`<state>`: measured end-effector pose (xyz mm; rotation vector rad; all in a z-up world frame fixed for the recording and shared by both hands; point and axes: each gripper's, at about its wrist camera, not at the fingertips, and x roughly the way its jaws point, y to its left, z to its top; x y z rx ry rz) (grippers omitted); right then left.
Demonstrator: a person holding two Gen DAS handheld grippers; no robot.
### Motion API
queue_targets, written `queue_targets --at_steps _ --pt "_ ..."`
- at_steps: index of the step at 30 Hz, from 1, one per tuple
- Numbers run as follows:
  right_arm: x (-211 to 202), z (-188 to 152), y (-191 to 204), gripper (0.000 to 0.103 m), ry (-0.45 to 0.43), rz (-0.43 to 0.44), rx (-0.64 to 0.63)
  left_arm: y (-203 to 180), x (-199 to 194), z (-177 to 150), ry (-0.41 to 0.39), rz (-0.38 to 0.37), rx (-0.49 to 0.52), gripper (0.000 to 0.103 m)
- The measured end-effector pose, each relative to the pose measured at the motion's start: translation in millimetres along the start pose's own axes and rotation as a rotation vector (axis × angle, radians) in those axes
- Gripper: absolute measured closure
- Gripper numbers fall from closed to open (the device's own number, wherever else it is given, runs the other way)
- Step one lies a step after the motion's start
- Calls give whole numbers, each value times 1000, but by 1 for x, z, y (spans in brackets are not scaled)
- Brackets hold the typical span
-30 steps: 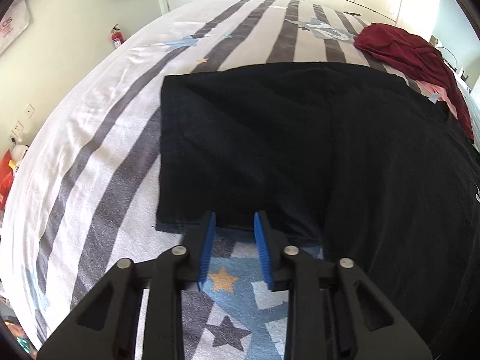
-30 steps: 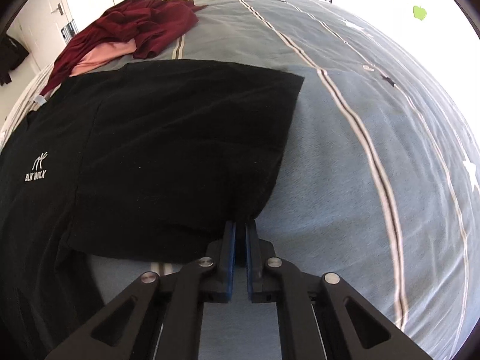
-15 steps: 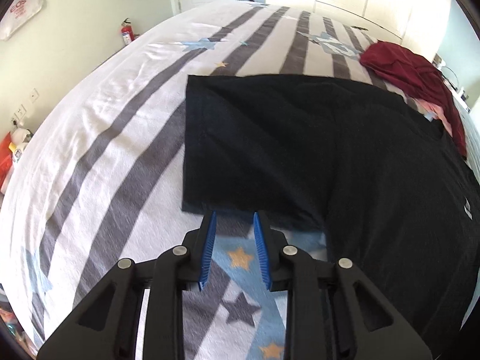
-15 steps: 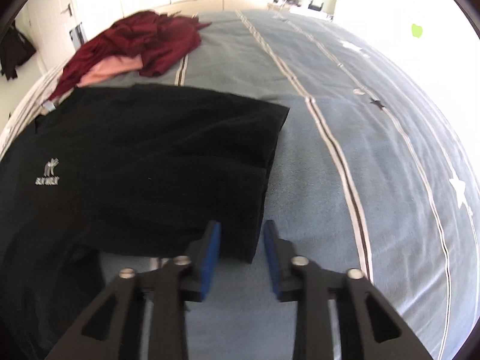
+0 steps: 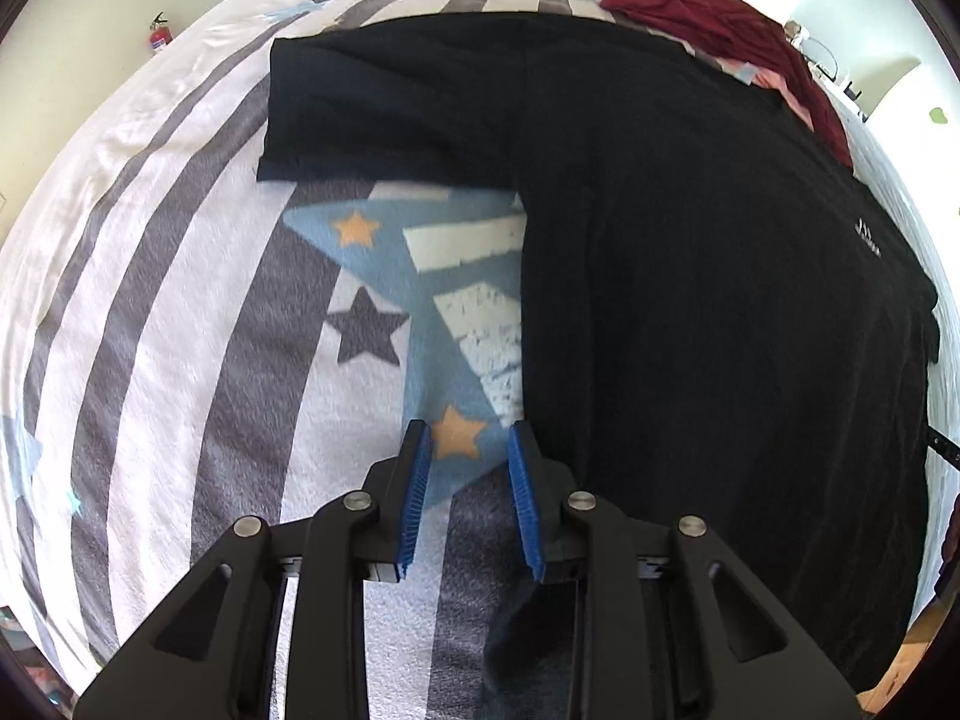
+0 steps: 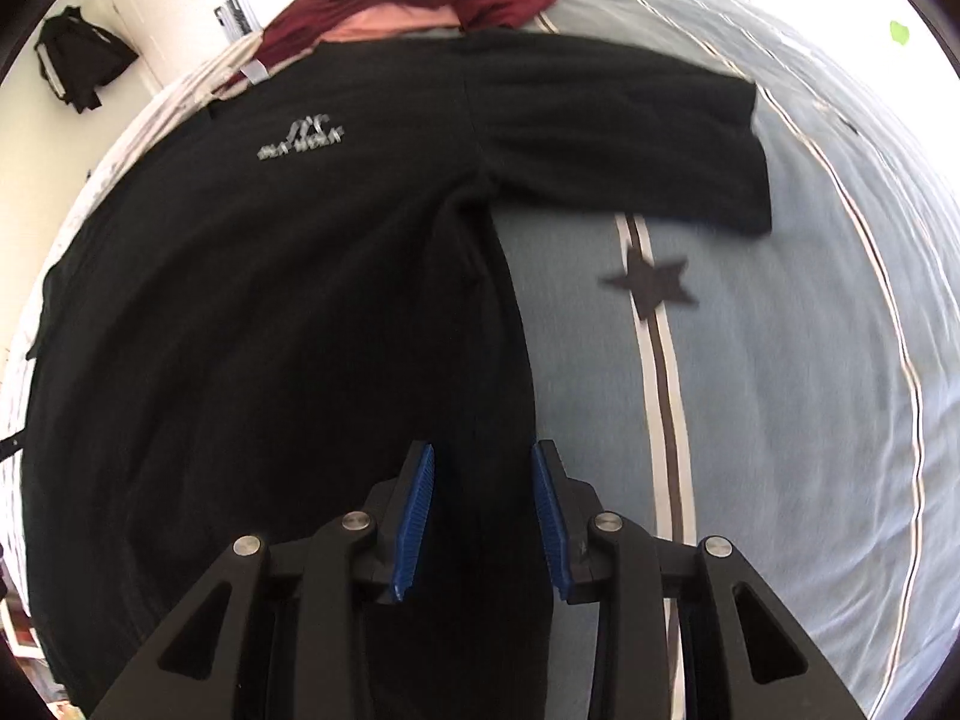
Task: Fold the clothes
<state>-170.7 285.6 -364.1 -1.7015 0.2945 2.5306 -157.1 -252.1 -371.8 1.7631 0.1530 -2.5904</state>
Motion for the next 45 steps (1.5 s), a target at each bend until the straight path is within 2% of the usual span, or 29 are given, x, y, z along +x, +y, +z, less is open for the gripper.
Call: queue_targets --at_steps 1,2,3,6,10,13,15,16,17,18,19,24,26,27,28,29,30,31,32,33,37,38,40,41,42,43,44,45 --pt "0 -5 -4 77 3 -5 2 -1 -1 0 -4 -1 11 81" --pt "0 -6 -5 87 4 -3 1 -2 -2 -1 -7 -10 23 95" --pt "1 -7 -7 93 5 -2 -1 -4 -3 -1 -8 -12 36 103" --pt "-1 -6 -12 97 6 -9 -9 1 -6 -1 -28 50 35 103" --pt "-3 -7 -28 98 8 -10 19 38 -14 2 -49 100 -96 103" --pt "-7 -10 -40 98 7 0 47 45 -24 -2 -34 37 -108 103" --pt "-10 -15 -42 94 8 -1 46 36 -35 -10 -34 12 -65 97" --pt "-13 -19 -42 90 14 4 45 31 -40 -15 -31 6 -46 80" --pt "-17 -24 -42 80 22 19 53 27 -44 -22 -25 -8 -39 61" --pt "-20 -29 -43 66 29 34 59 23 -47 -29 -19 -23 -35 55" --pt "-25 -37 -44 62 33 40 59 19 -49 -35 -7 -36 -32 50" --pt "-48 -82 -44 62 76 43 38 -9 -36 -83 80 -45 -14 51" --pt "-53 -98 -43 62 95 40 11 -15 -32 -97 113 -72 -4 51" --pt "-53 -104 -42 62 103 33 -2 -18 -31 -101 112 -54 22 51" --pt "-55 -111 -41 62 105 24 -21 -22 -30 -104 108 -30 53 61" --pt "-55 -114 -40 62 106 21 -30 -26 -29 -108 105 -5 83 88" --pt "-56 -117 -40 63 107 17 -39 -25 -29 -109 103 -3 82 102" --pt "-57 -118 -41 68 110 17 -46 -22 -29 -110 102 -6 75 103" --pt "-57 -120 -42 93 114 18 -52 -19 -33 -110 95 4 74 103" --pt "-58 -120 -44 100 128 28 -62 -15 -37 -109 86 17 76 103" --pt "-76 -126 -65 100 122 35 -65 -3 -46 -109 75 23 73 103" --pt "-78 -128 -69 100 125 37 -69 -4 -46 -110 77 25 84 102" --pt "-77 -135 -70 99 131 19 -87 -2 -43 -113 84 85 65 99" --pt "-76 -137 -72 96 135 10 -83 1 -43 -115 90 111 37 91" --pt "-76 -139 -75 91 134 5 -69 5 -45 -118 97 106 2 84" --pt "-80 -142 -77 88 136 8 -58 9 -49 -122 103 94 -36 66" --pt "-84 -145 -79 81 138 12 -48 8 -54 -129 104 76 -44 55" --pt "-88 -148 -81 69 140 15 -38 6 -60 -136 105 56 -45 54"
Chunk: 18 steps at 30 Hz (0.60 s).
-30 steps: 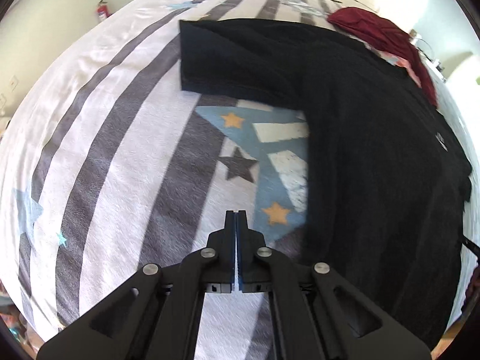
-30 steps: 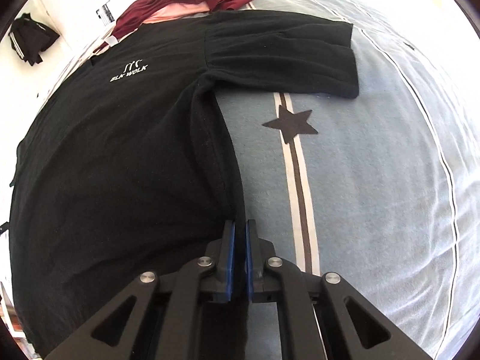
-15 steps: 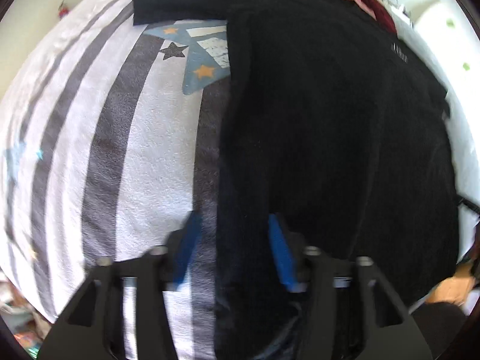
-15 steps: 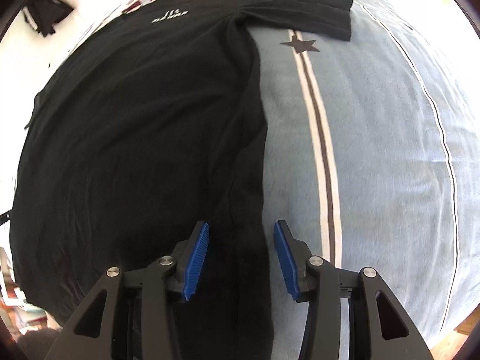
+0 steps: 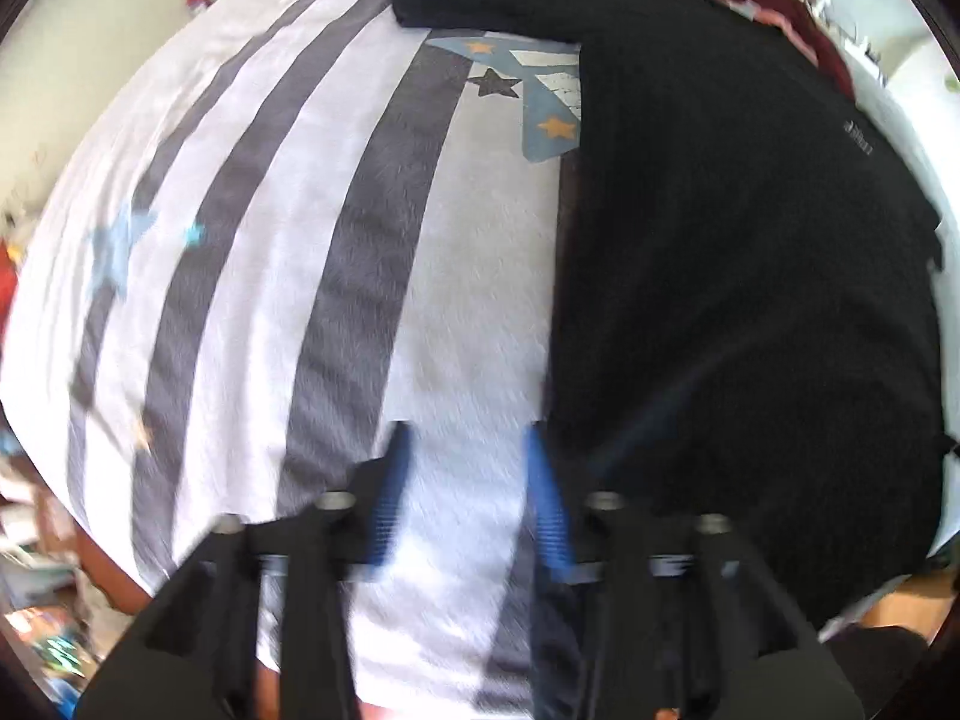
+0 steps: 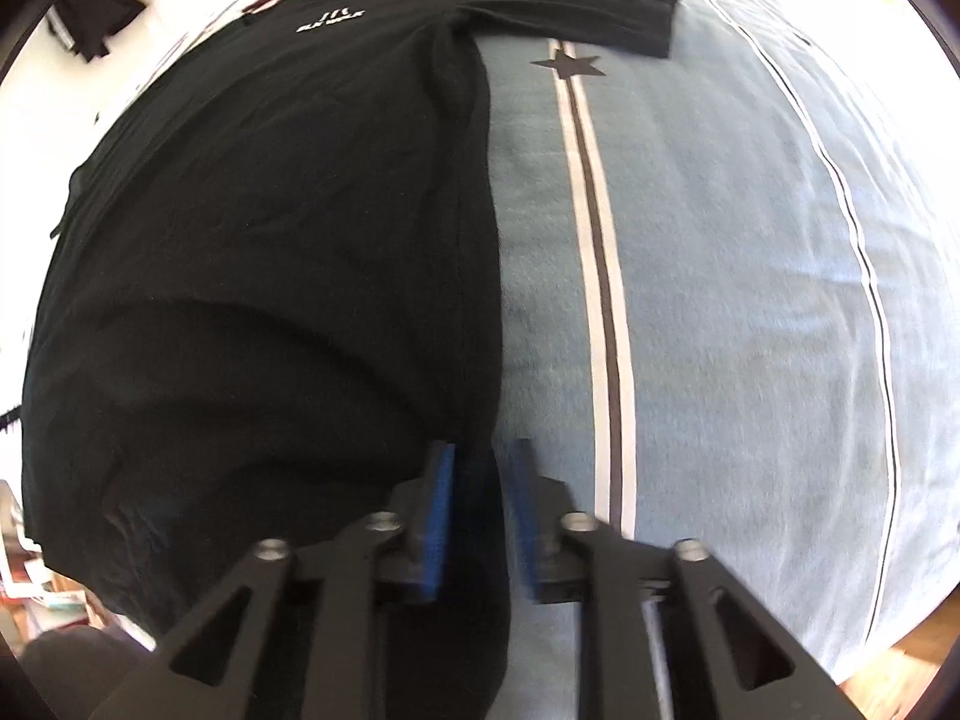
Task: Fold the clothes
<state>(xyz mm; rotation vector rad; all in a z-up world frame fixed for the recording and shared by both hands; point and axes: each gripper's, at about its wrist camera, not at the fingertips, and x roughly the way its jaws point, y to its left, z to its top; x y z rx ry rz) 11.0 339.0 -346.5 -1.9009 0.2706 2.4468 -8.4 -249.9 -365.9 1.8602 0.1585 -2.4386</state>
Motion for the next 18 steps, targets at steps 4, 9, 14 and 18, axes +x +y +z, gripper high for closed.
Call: queue_targets --at_steps 4,9,14,18 --pt "-11 -25 -3 63 31 34 -1 -13 -9 -30 31 -44 32 54" --pt "-17 -54 -3 63 66 59 -3 -24 -2 -44 54 -97 7 54" --pt "-11 -68 -8 63 78 42 -47 -39 16 -54 67 -76 96 88" --pt "-13 -74 -30 94 81 45 -49 -37 18 -54 45 -21 130 102"
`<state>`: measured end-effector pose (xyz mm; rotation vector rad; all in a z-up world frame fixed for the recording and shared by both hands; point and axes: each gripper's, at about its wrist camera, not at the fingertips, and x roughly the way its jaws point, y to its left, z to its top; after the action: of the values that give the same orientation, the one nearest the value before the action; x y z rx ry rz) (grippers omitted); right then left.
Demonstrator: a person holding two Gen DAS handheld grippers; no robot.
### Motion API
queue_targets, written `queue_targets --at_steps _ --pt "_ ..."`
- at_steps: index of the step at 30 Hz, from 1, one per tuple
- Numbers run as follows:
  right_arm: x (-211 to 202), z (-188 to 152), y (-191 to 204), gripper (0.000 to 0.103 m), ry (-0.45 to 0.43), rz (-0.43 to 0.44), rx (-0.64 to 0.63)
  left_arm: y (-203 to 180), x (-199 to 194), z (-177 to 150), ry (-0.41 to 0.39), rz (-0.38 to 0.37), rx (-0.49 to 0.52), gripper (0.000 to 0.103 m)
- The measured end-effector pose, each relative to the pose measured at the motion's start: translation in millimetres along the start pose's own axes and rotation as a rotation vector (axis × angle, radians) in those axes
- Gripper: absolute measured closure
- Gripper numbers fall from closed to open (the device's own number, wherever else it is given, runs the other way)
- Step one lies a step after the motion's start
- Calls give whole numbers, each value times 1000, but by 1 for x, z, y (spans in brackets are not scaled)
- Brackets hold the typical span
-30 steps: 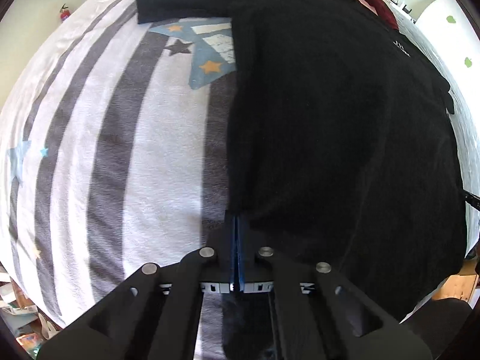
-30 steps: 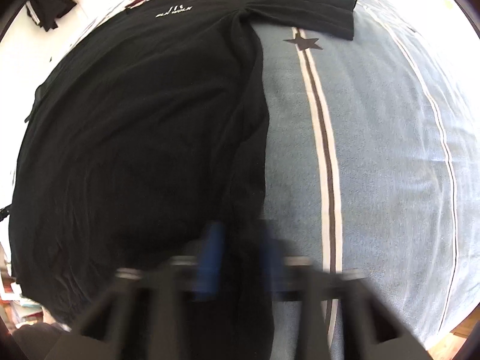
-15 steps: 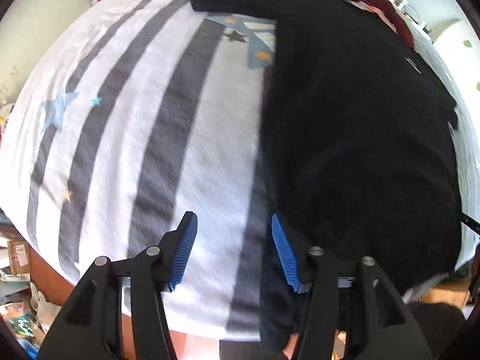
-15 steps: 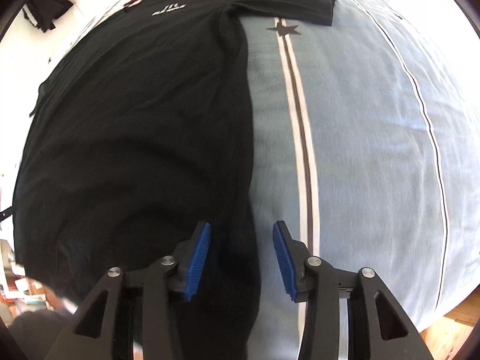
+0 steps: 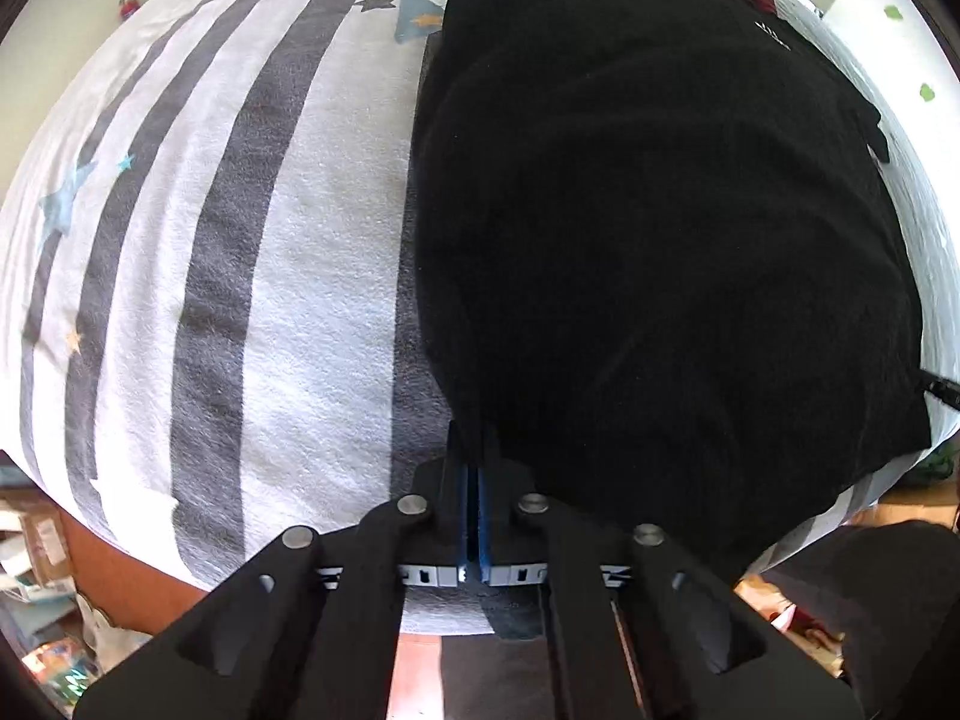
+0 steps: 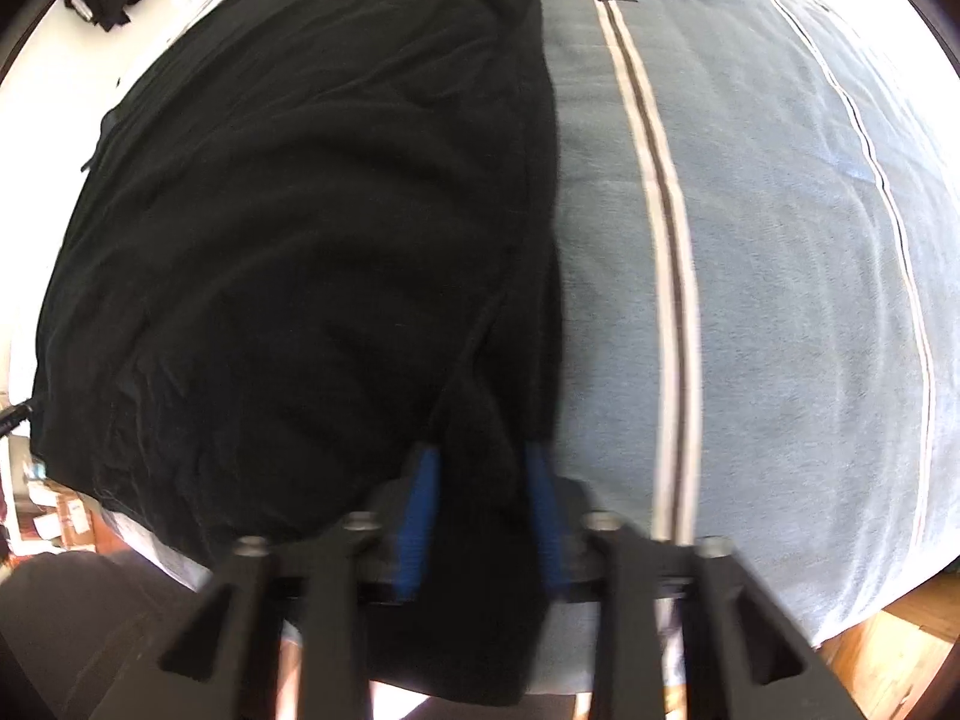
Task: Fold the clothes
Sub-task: 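Open both tools and release the t-shirt hem onto the bed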
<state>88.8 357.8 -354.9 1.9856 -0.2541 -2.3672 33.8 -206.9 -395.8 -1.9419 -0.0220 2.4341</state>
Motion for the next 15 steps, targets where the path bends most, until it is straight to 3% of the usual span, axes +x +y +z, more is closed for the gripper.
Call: queue_targets --at_steps 4,7,9,10,11,12,15 --pt "-7 -13 -25 98 12 -4 -30 18 -4 2 -21 42 -46 102" --pt "-13 -24 -41 98 29 -1 -15 12 -3 0 -12 62 -24 102" --pt "-16 -29 -47 98 36 -16 -12 11 -10 -1 -12 93 -35 94" --pt "-20 -31 -48 97 36 -33 -14 13 -17 -1 -18 123 -50 85" --pt "-26 -32 -47 90 36 -59 -16 14 -25 -2 -24 153 -66 75" --pt "-34 -30 -44 85 24 -79 -19 16 -33 -3 -30 183 -81 70" --pt "-73 -12 -31 82 -92 -91 -51 13 -62 8 -113 221 -99 62"
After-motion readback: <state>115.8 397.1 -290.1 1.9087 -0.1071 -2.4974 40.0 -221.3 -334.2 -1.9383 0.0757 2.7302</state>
